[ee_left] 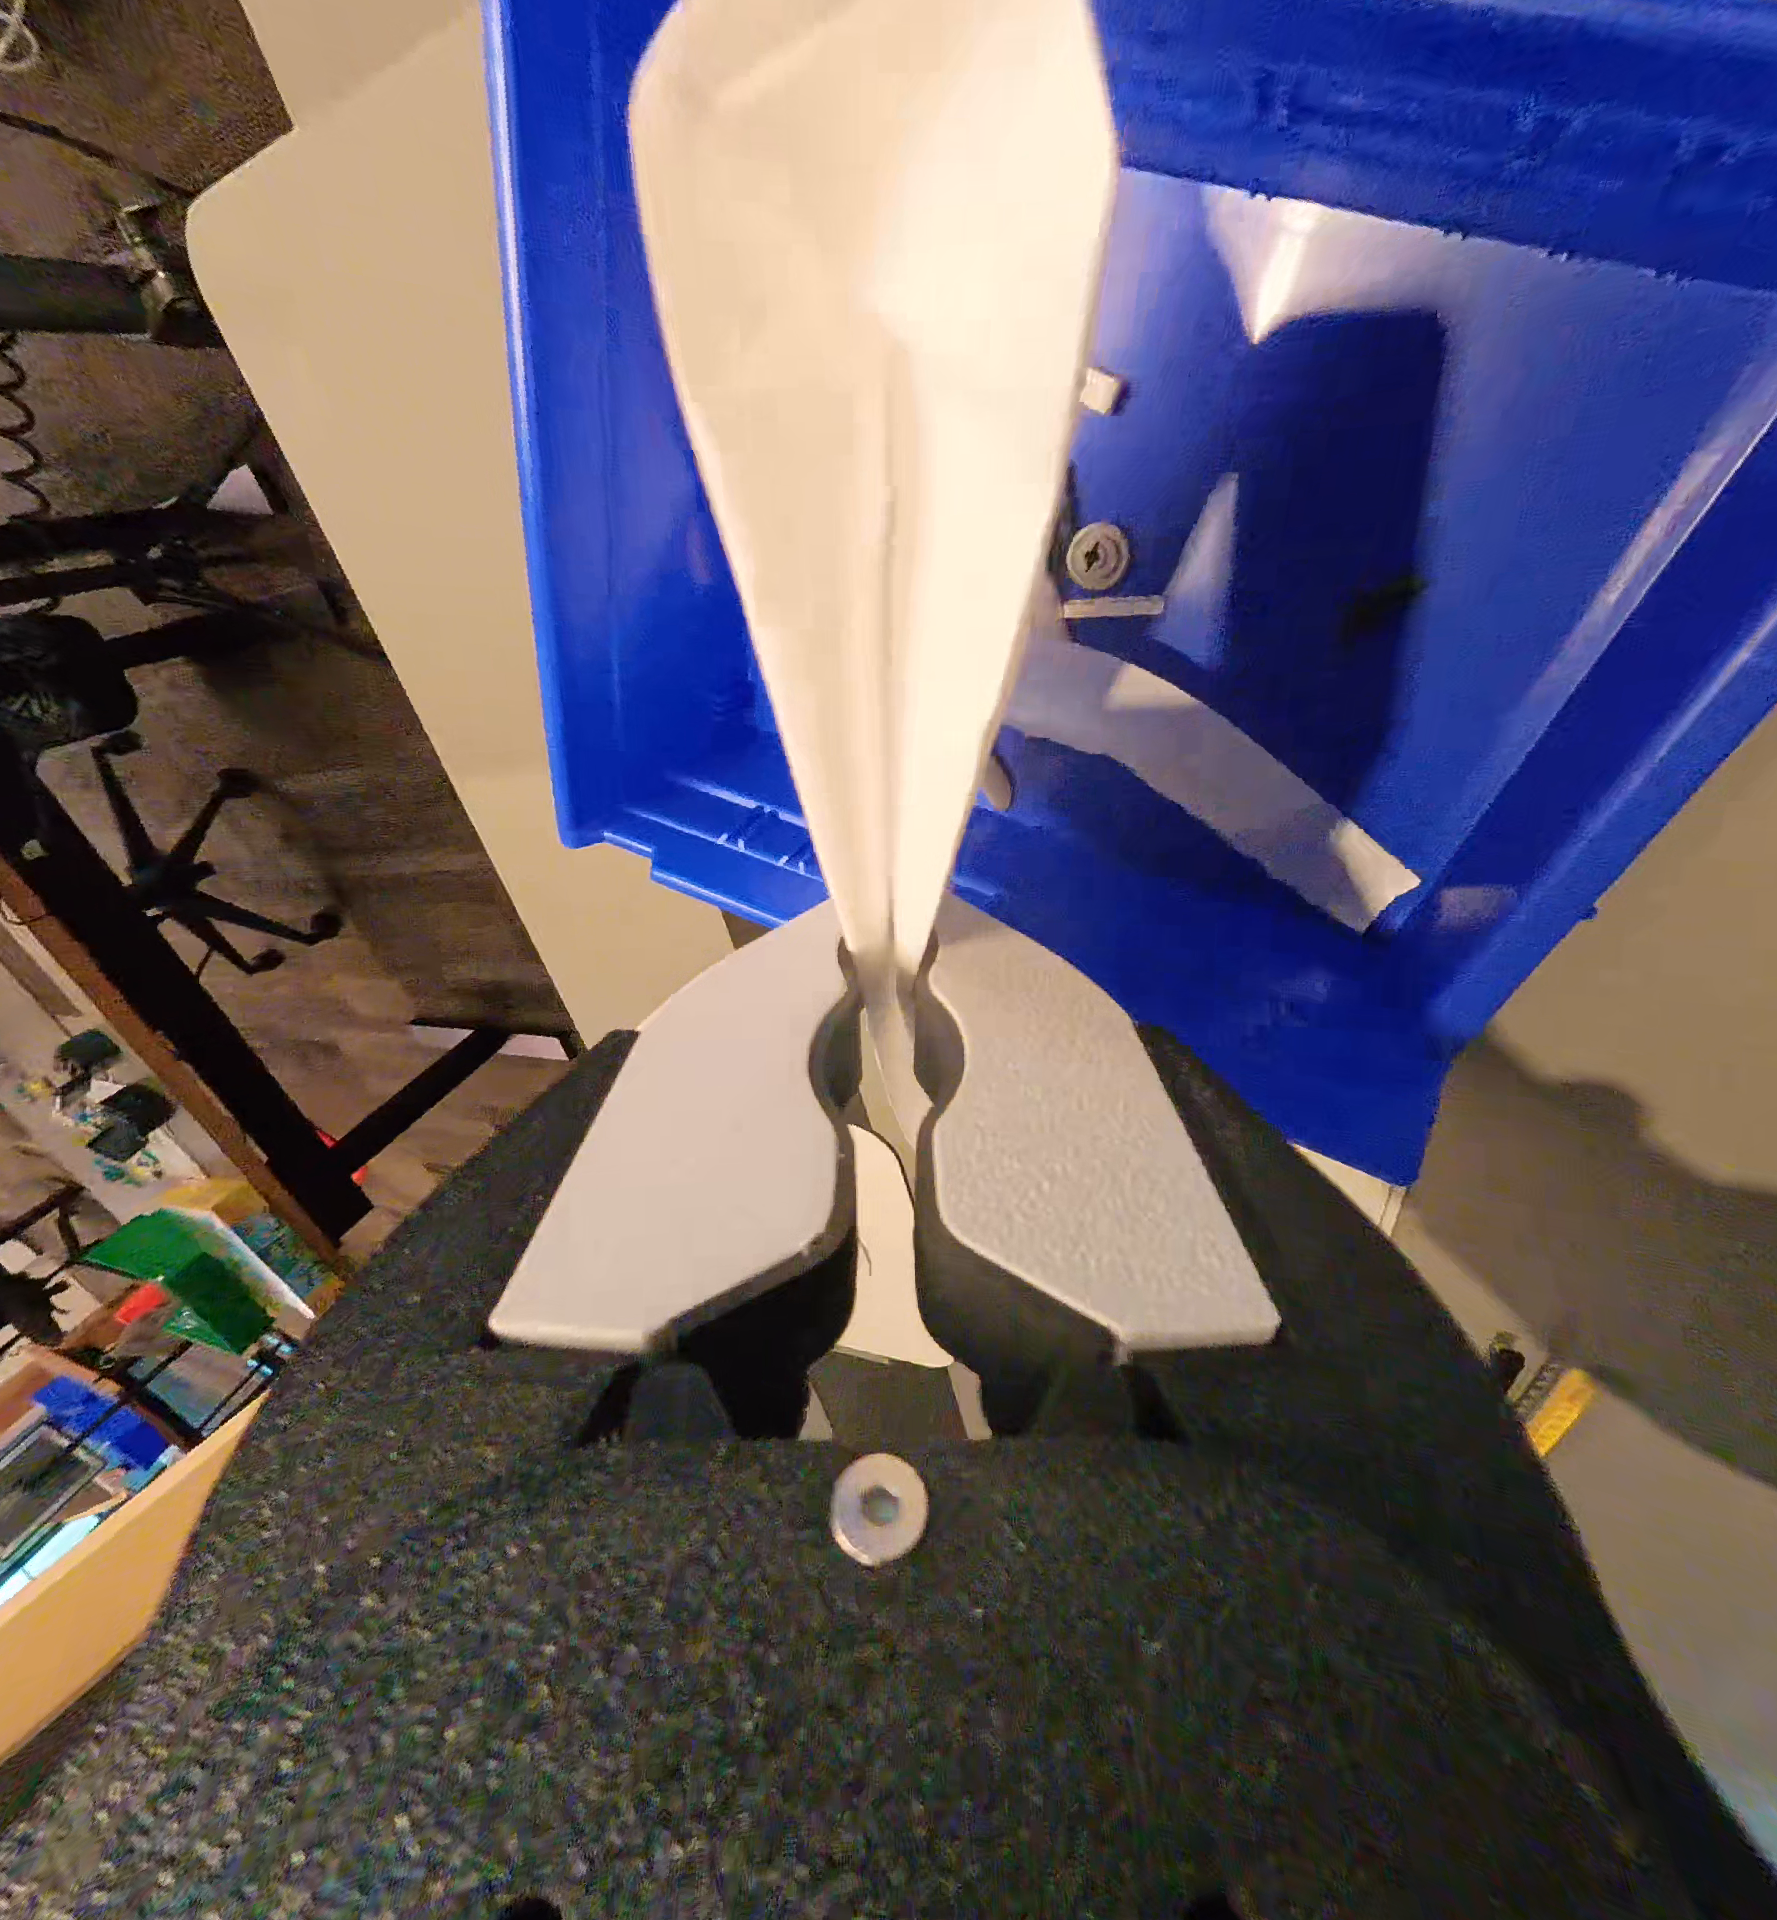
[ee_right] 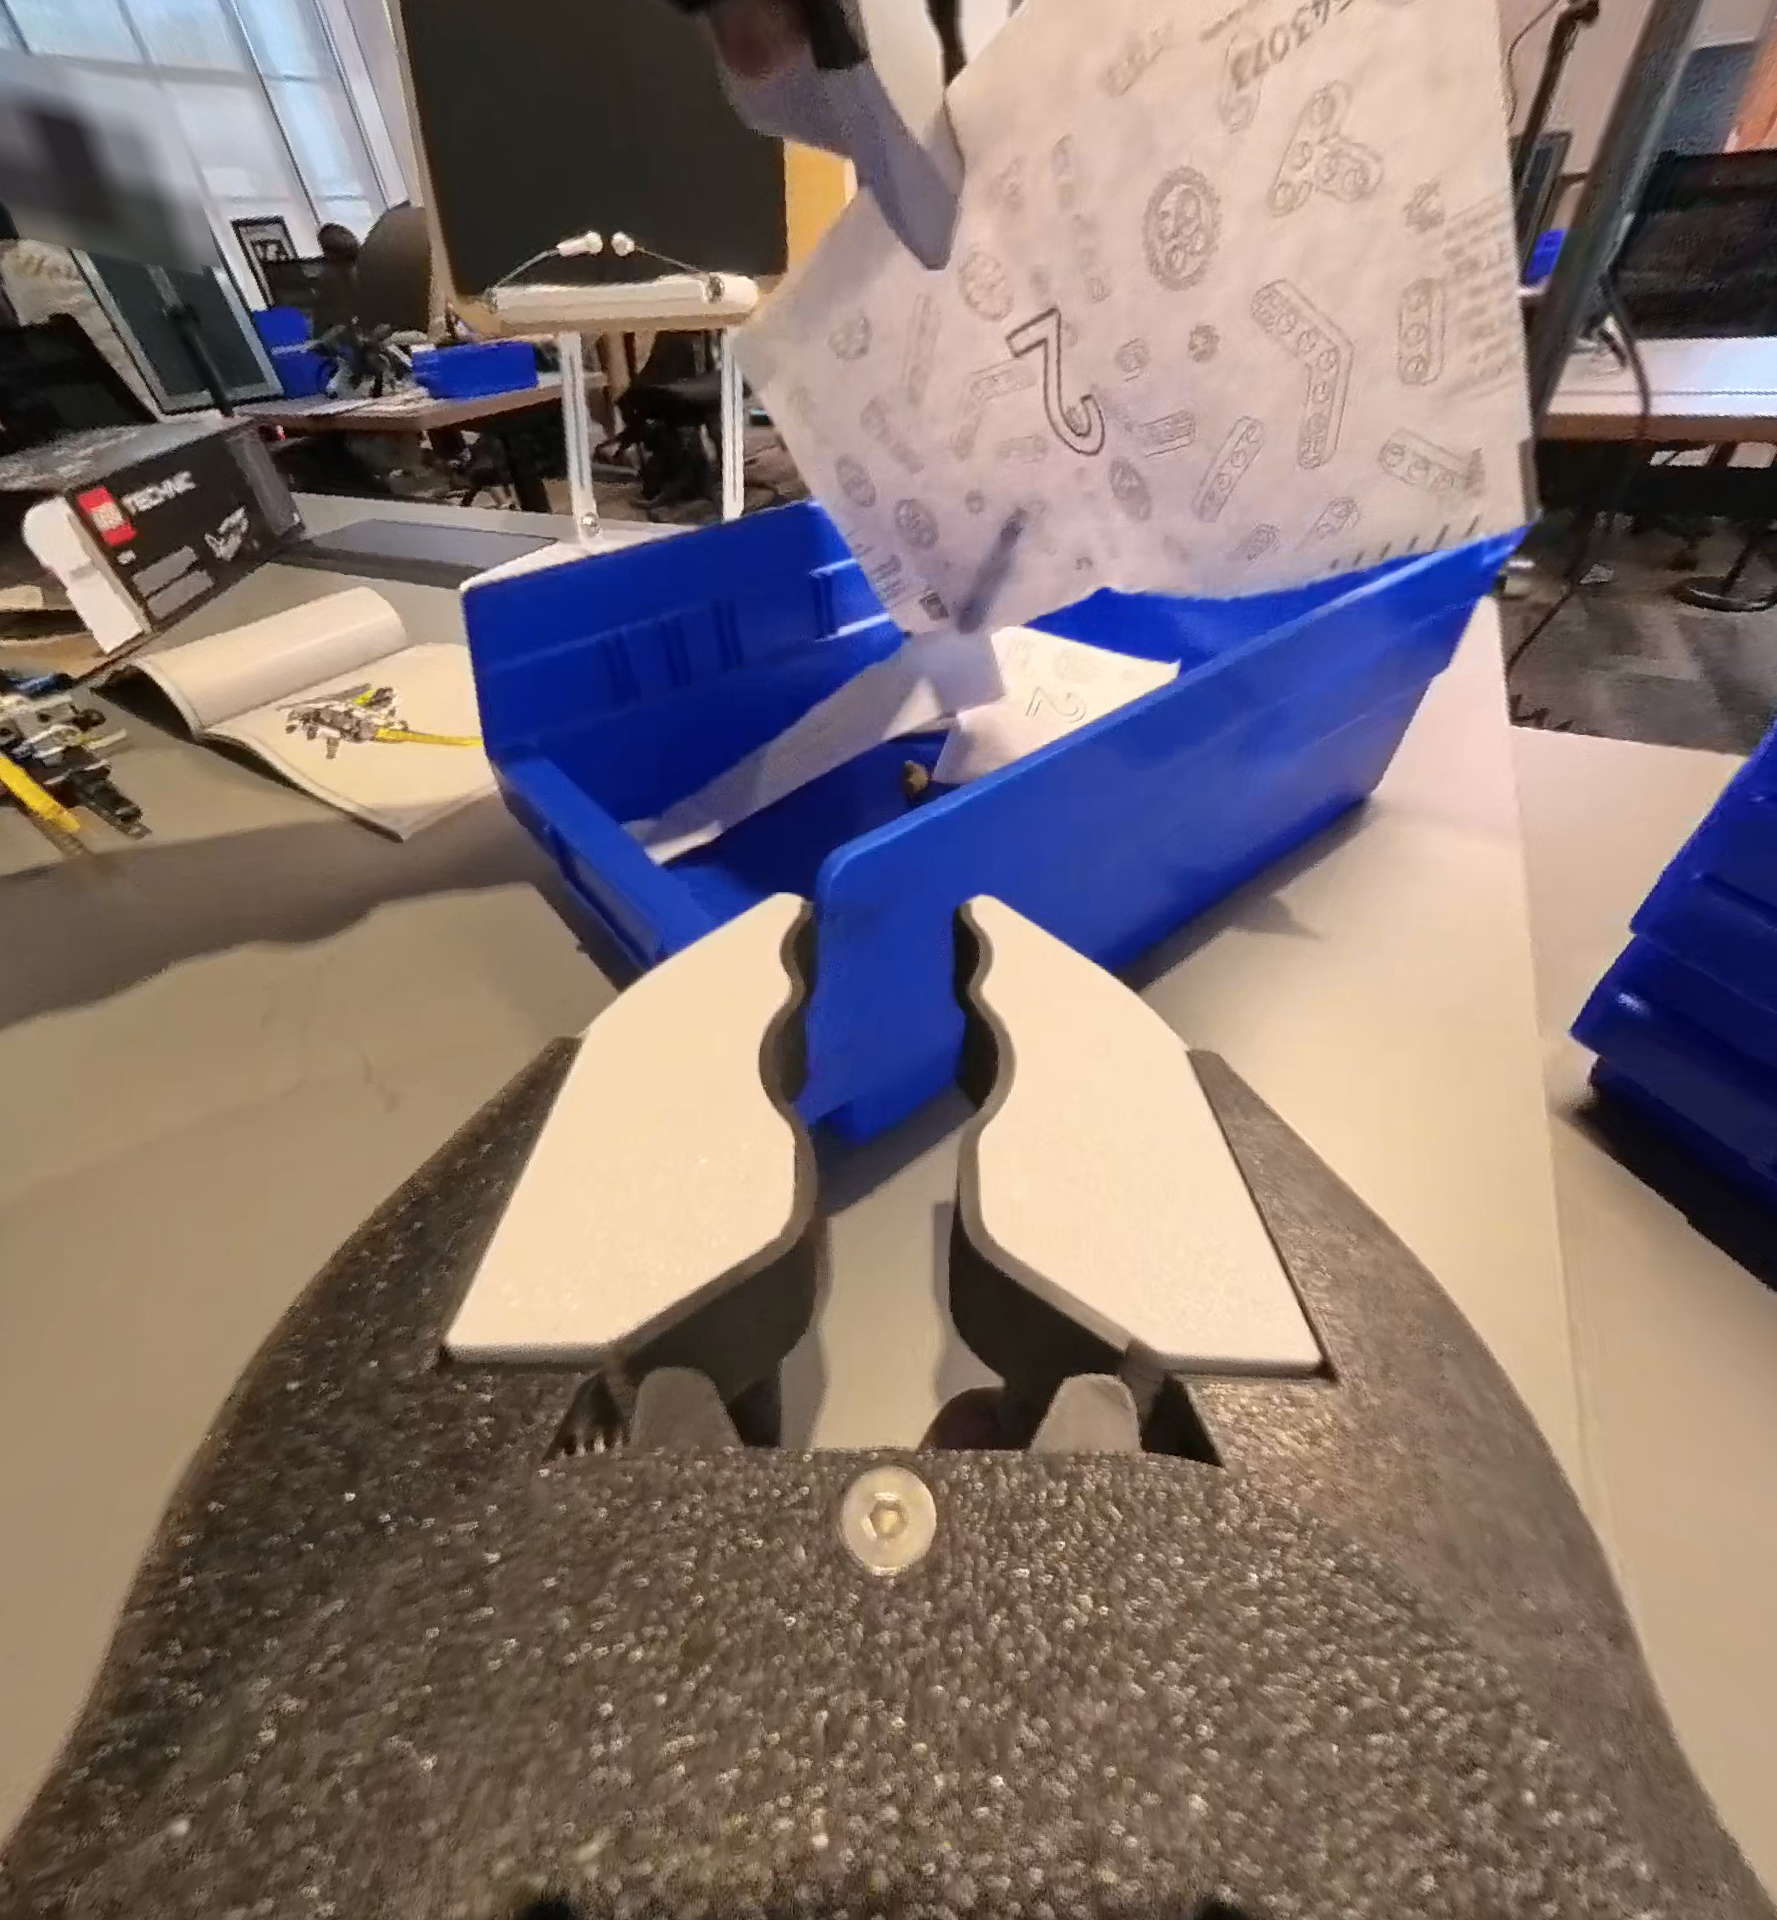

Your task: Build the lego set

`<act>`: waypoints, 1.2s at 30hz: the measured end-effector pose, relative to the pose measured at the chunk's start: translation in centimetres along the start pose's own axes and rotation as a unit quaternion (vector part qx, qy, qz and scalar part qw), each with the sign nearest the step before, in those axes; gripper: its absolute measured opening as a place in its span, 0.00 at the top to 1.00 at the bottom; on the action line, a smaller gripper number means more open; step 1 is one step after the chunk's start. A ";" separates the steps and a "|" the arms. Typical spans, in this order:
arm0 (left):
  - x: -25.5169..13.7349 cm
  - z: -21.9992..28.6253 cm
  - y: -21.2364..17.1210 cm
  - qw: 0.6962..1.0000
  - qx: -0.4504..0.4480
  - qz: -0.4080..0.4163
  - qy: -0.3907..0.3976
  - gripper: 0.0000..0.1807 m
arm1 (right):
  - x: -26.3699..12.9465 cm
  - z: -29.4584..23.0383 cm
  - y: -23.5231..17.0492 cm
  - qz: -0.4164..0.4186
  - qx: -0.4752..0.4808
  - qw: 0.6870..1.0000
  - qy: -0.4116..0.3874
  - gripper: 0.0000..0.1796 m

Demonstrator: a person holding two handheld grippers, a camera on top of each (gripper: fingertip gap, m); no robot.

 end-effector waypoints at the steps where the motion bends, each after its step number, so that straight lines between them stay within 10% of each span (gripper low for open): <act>1: 0.0 -0.1 -0.2 1.000 0.004 -0.004 0.004 0.97 | 0.1 0.4 0.6 -0.002 -0.002 1.000 -0.002 0.82; 16: 0.0 0.3 -0.2 0.997 0.075 0.002 -0.022 0.95 | 9.2 8.4 12.8 -0.019 -0.114 0.993 0.023 0.63; 23: -0.2 -0.3 -0.8 0.995 0.087 0.037 -0.033 0.90 | 11.0 8.2 12.1 -0.009 -0.133 0.990 0.043 1.00; 29: -0.8 -1.5 -2.8 0.993 0.047 0.101 -0.025 0.67 | 10.3 9.6 10.5 0.063 -0.033 0.996 0.052 1.00; 36: -0.3 -4.0 -7.5 0.976 -0.052 0.212 0.002 0.62 | 9.1 11.5 9.5 0.082 0.047 0.992 0.082 1.00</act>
Point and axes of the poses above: each gripper's, where its closed fingertips meet, x out along the fingers, y out of its top, z = x × y across the jaws, the point moved 9 cm from there along -x, back along the fingers, and after that the axes turned 6 degrees about -y, right-handed, at the moved point
